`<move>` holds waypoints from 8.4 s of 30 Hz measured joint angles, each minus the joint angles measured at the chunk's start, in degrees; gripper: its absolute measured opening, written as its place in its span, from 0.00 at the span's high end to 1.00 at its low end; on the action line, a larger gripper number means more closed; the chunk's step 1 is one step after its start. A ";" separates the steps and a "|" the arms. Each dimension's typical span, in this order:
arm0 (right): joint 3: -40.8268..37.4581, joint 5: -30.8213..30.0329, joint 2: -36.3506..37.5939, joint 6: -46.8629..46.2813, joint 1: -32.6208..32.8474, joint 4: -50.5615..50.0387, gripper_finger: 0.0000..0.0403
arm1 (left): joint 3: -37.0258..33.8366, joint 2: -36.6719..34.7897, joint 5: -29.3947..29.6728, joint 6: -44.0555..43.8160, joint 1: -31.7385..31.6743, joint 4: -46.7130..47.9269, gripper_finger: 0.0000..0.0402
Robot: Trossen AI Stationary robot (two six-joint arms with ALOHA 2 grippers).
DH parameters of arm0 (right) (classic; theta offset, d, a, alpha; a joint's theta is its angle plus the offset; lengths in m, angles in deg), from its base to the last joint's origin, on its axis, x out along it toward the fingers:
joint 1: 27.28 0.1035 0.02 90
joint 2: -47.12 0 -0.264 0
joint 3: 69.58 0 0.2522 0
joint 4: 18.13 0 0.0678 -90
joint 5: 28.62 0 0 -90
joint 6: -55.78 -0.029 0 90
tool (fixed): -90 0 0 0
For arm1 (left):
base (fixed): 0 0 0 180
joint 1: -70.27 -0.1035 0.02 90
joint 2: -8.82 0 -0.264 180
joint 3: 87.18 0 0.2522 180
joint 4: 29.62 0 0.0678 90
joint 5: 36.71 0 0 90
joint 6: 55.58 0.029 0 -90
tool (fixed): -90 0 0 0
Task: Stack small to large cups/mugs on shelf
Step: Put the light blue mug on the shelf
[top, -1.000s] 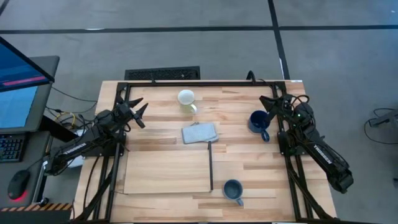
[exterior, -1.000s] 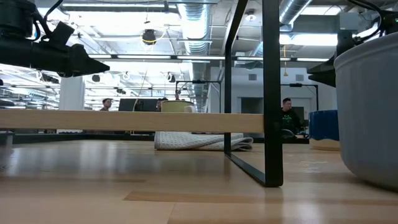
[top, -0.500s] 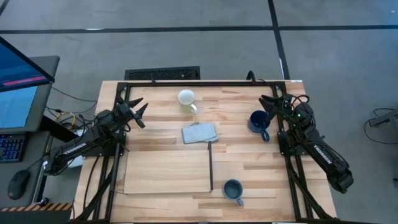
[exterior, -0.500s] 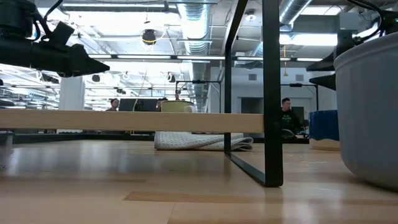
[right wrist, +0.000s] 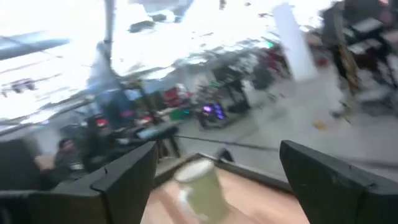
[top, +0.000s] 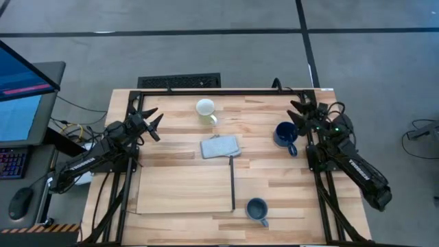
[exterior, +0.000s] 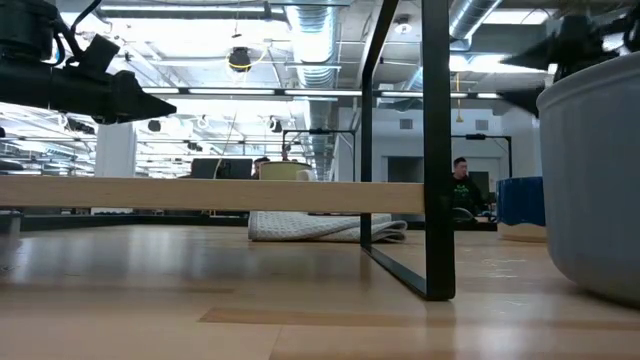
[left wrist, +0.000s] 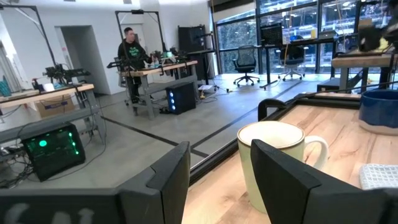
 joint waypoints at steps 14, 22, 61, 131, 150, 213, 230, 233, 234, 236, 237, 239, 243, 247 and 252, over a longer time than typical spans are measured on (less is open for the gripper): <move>25.36 -7.94 -13.41 16.95 19.69 -25.87 0.10 | -0.02 -0.02 0.00 -0.70 0.02 0.00 0.59; 41.06 -17.08 -36.64 18.19 33.60 -37.06 0.10 | 0.00 -0.01 0.02 -0.71 0.00 0.00 0.59; 63.82 -15.86 -92.29 1.07 80.27 -53.37 0.10 | -0.01 -0.01 0.02 0.02 0.01 0.01 0.59; 63.49 -15.90 -97.37 1.64 78.79 -48.78 0.35 | -0.02 -0.02 0.06 -1.07 0.00 0.00 0.59; 63.47 -15.84 -97.53 1.77 78.90 -48.24 0.57 | 0.00 0.00 0.04 -1.07 0.00 0.00 0.59; 106.27 -35.86 -97.28 18.10 60.03 -84.13 0.97 | -0.02 -0.01 -0.05 -2.82 0.01 0.00 0.59; 106.14 -29.09 -110.80 27.04 59.39 -67.56 0.97 | 0.00 0.13 -0.09 -2.80 0.02 0.02 0.59; 106.18 -28.09 -111.97 26.06 59.70 -66.32 0.97 | -0.01 0.45 -0.07 -2.80 0.01 0.02 0.59; 106.18 -27.58 -112.13 25.34 59.86 -66.90 0.97 | -0.01 0.48 -0.05 -2.80 0.00 0.01 0.59; 106.20 -27.36 -112.70 23.73 60.09 -65.83 0.97 | -0.01 0.86 -0.08 -2.80 0.00 0.01 0.59; 106.20 -27.03 -112.91 23.17 60.13 -65.55 0.97 | -0.02 0.88 -0.09 -2.80 0.00 0.04 0.59; 106.16 -26.05 -113.00 22.15 60.49 -66.53 0.97 | -0.02 0.94 -0.09 -2.80 0.00 0.00 0.59; 106.22 -24.57 -113.72 21.57 61.19 -65.42 0.97 | 0.00 1.16 -0.11 -2.80 0.00 0.02 0.59; 106.29 -24.18 -114.43 19.91 61.80 -64.60 0.97 | -0.01 1.22 -0.11 -2.80 0.00 0.02 0.59; 106.33 -23.24 -115.91 18.43 61.77 -64.36 0.97 | 0.00 1.22 -0.11 -2.79 0.00 0.02 0.59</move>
